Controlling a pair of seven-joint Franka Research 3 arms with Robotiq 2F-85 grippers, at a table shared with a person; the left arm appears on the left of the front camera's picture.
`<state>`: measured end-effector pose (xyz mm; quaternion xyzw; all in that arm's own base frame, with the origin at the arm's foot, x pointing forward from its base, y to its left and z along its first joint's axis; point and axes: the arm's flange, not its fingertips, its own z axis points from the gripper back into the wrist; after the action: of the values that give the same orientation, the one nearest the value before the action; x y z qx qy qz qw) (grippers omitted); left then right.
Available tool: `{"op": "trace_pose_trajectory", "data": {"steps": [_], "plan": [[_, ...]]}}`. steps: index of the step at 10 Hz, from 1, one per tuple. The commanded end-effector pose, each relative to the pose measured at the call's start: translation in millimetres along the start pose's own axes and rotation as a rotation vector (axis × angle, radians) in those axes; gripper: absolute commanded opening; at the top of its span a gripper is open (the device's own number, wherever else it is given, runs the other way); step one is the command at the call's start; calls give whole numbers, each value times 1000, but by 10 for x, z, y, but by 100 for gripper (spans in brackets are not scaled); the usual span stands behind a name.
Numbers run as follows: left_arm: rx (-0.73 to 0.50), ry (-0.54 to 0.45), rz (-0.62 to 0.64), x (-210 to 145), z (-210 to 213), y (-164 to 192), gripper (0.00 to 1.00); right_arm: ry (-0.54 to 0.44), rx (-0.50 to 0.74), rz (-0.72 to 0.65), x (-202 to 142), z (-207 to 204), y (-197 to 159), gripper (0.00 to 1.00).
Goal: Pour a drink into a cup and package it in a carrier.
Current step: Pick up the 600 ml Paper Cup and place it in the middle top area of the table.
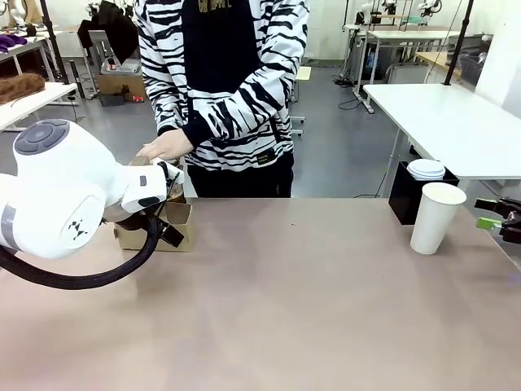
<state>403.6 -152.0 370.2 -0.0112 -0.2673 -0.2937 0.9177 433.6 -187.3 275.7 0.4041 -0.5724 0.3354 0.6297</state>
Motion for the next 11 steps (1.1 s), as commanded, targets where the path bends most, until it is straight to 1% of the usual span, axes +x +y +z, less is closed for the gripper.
{"op": "trace_pose_trajectory", "data": {"steps": [1, 3, 4, 5, 7, 11], "plan": [[-1, -1, 0, -1, 4, 2, 100, -1, -20, 18, -53, -99, 42, 100], [-1, -1, 0, -1, 4, 2, 100, -11, -53, 69, -141, -241, 26, 100], [-1, -1, 0, -1, 4, 2, 100, -22, -77, 63, -169, -288, 36, 100], [-1, -1, 0, -1, 4, 2, 100, -3, -74, 42, -219, -333, 20, 100], [-1, -1, 0, -1, 4, 2, 100, 10, -105, 40, -253, -460, 8, 100], [-1, -1, 0, -1, 4, 2, 100, 8, -114, 17, -339, -634, -63, 100]]}}
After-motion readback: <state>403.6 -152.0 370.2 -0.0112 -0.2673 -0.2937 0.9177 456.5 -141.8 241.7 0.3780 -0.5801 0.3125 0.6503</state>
